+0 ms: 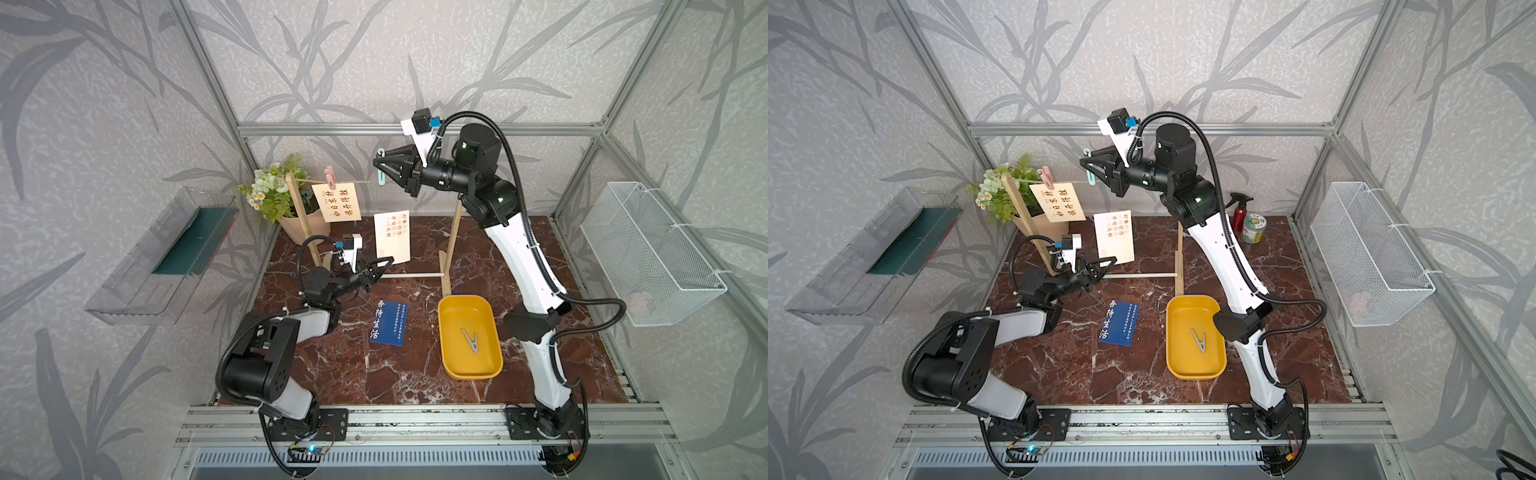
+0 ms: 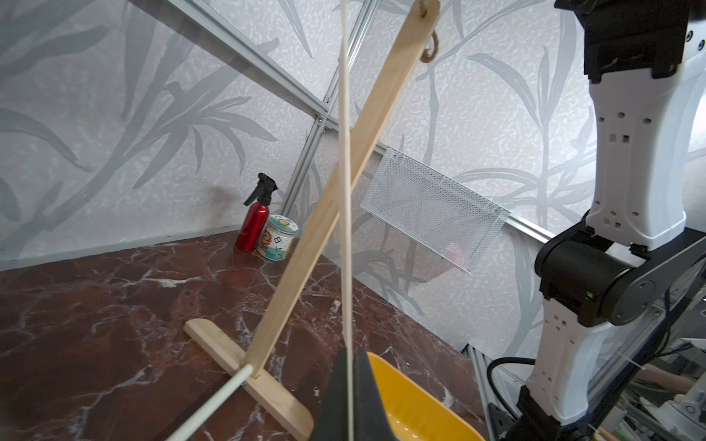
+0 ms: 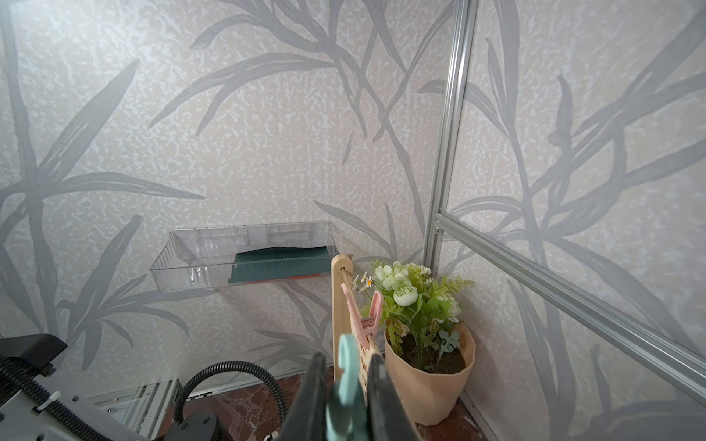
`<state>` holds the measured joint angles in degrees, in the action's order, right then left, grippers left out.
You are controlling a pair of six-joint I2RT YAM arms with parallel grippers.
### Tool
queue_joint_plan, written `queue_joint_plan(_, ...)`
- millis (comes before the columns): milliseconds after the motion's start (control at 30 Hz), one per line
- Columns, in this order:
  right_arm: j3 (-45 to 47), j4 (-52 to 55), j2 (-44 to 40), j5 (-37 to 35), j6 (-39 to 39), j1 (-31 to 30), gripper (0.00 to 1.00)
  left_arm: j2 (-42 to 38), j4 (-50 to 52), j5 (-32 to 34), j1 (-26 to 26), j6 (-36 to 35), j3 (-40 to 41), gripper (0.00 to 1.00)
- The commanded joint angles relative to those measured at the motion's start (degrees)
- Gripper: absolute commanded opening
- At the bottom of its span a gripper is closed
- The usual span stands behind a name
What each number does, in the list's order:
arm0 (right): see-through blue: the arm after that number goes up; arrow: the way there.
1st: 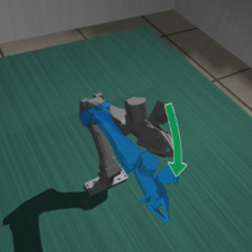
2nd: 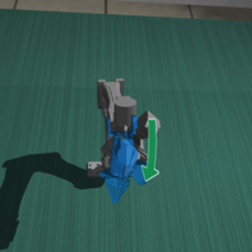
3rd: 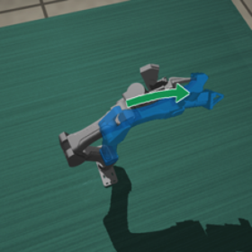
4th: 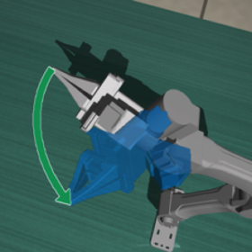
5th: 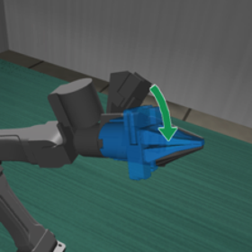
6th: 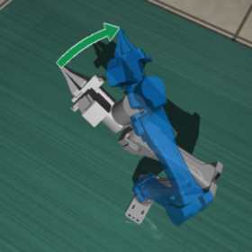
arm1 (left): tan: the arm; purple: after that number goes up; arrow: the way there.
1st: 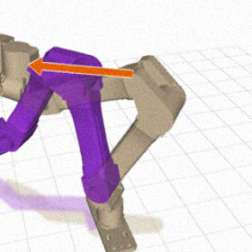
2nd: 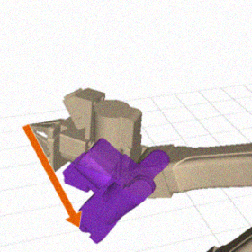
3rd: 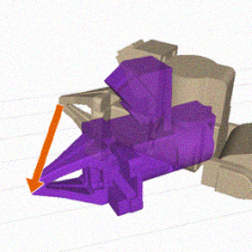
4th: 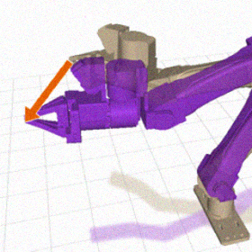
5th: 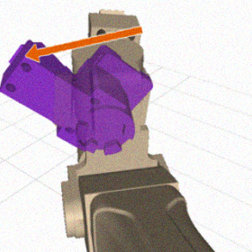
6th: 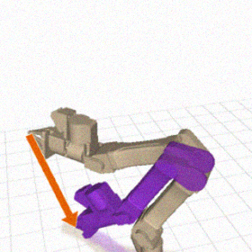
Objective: Remove the postcards from the strings
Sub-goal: Place the clamp in the storage box.
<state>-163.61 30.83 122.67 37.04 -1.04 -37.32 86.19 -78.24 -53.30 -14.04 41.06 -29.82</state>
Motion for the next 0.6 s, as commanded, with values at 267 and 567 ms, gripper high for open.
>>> queue_joint_plan(267, 74.61, -14.73, -52.89, -27.99, 7.93, -8.44, 0.00, -32.54, 58.81, 22.01, -11.51, 6.63, 13.87, 0.00)
queue_joint_plan(567, 111.37, -6.14, -66.13, -48.01, -4.83, -8.58, 0.00, -28.57, 75.59, 18.76, -8.62, 7.24, 13.19, 0.00)
